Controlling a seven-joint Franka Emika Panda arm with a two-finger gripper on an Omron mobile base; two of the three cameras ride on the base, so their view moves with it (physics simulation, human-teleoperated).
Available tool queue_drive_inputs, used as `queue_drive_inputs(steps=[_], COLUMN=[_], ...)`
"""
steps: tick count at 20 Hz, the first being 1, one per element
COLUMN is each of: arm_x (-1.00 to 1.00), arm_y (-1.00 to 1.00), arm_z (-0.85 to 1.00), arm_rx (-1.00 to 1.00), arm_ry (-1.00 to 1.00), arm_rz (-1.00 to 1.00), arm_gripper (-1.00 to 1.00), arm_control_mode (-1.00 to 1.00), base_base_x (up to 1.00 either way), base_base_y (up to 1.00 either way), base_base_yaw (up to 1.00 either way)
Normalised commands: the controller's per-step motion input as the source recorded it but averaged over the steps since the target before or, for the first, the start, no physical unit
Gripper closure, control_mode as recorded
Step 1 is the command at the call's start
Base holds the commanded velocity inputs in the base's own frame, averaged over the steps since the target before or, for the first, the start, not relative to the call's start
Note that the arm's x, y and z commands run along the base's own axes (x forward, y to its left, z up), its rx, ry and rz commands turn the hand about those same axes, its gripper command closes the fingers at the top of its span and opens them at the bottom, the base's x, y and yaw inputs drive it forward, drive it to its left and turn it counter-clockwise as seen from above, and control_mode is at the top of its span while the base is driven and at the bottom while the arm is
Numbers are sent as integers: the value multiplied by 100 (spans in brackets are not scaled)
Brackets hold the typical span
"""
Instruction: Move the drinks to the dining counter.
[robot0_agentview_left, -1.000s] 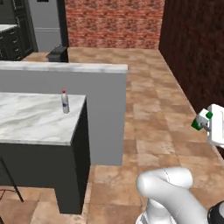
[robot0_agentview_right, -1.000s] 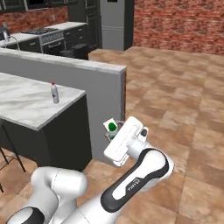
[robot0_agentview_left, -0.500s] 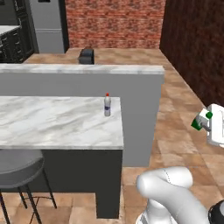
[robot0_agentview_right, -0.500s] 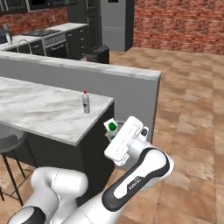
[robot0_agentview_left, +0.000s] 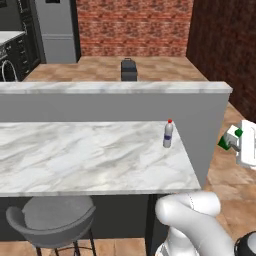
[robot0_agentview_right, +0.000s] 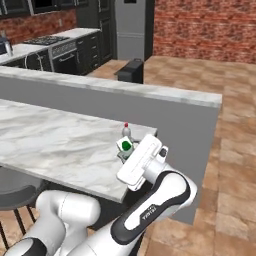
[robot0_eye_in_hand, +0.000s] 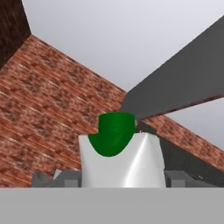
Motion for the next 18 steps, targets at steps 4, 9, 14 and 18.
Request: queue_drive_inputs(steps=[4,9,14,18], arm_x=[0,0,0,0], arm_y=[0,0,0,0], arm_z=[0,0,0,0], arm_rx=[0,0,0,0], arm_ry=[0,0,0,0], arm_rz=[0,0,0,0], arm_gripper=[100,100,100,100], arm_control_mode=[100,100,100,100], base_base_x=[100,95,33,21], base_base_y=[3,5,48,66], base_base_yaw=[0,0,0,1])
